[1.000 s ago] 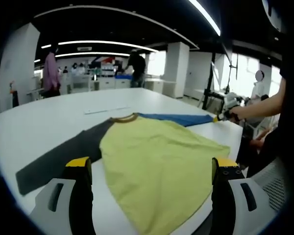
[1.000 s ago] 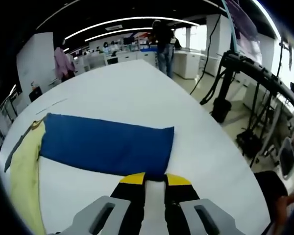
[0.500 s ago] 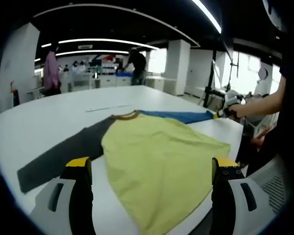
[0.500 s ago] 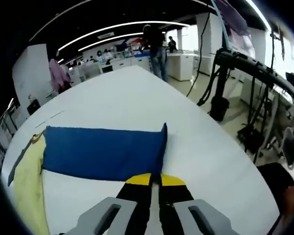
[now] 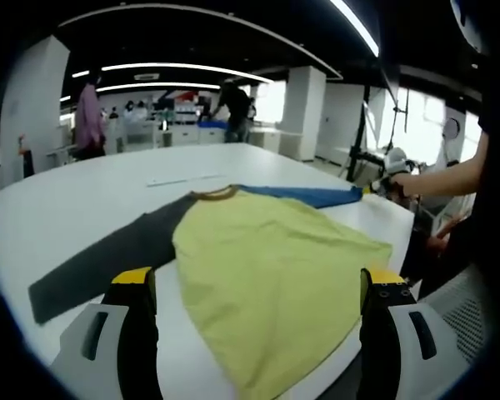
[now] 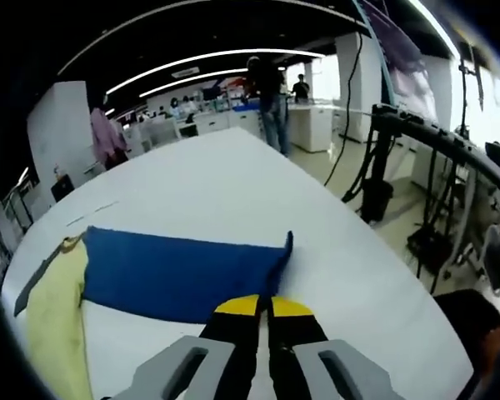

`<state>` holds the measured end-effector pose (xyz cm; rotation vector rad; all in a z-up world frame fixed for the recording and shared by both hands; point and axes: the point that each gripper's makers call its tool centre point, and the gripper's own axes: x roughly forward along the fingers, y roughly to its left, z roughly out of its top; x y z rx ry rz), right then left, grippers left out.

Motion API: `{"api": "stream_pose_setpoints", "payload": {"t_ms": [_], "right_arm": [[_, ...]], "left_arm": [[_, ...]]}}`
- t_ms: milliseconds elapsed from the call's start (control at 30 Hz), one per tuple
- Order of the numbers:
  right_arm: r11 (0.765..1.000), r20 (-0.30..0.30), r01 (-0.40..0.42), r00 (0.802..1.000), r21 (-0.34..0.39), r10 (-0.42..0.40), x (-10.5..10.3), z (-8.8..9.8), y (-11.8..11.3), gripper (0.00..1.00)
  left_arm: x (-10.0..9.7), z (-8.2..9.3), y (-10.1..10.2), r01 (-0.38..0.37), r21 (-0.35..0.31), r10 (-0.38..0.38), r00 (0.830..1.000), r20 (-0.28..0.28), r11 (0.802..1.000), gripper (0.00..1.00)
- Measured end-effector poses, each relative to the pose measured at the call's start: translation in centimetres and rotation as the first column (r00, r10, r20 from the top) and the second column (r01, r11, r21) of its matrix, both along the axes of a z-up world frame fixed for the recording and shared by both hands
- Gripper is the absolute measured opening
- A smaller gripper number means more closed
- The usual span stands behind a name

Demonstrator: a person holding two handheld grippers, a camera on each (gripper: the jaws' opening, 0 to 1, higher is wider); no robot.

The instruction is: Fold the garment on the visible template until the final outline fits inside the template.

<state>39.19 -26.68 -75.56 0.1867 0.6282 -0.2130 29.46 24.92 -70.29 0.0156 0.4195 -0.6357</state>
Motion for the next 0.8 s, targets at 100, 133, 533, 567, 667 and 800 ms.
{"api": "stream_pose_setpoints", "payload": {"t_ms": [100, 133, 533, 567, 667, 800], "right_arm": [[1.0, 0.016, -0.014, 1.0, 0.002, 0.014, 0.7, 0.4, 0.0, 0.0], [1.0, 0.019, -0.017, 1.0, 0.0, 0.017, 1.0, 0.4, -0.2, 0.0], [0.996, 0.075, -0.09, 0.993, 0.0, 0.09, 2.1, 2.2, 2.5, 0.0], [0.996, 0.081, -0.092, 0.992, 0.001, 0.092, 2.2, 2.4, 2.6, 0.0], [0.995, 0.094, -0.104, 0.99, 0.001, 0.103, 2.5, 2.9, 3.1, 0.0], [0.991, 0.112, -0.133, 0.985, 0.003, 0.132, 2.8, 3.5, 4.1, 0.0]], "left_arm": [[-0.1, 0.1, -0.1, 0.005, 0.005, -0.005, 1.0, 0.004, 1.0, 0.99], [-0.1, 0.1, -0.1, 0.005, 0.005, -0.005, 1.0, 0.005, 1.0, 0.99], [-0.2, 0.2, -0.3, 0.01, 0.007, -0.01, 1.0, 0.01, 1.0, 0.99], [-0.2, 0.2, -0.3, 0.01, 0.007, -0.01, 1.0, 0.01, 1.0, 0.99], [-0.3, 0.2, -0.3, 0.008, 0.007, -0.008, 1.0, 0.011, 1.0, 0.99], [-0.3, 0.3, -0.2, 0.002, 0.001, -0.002, 1.0, 0.018, 1.0, 0.99]]}}
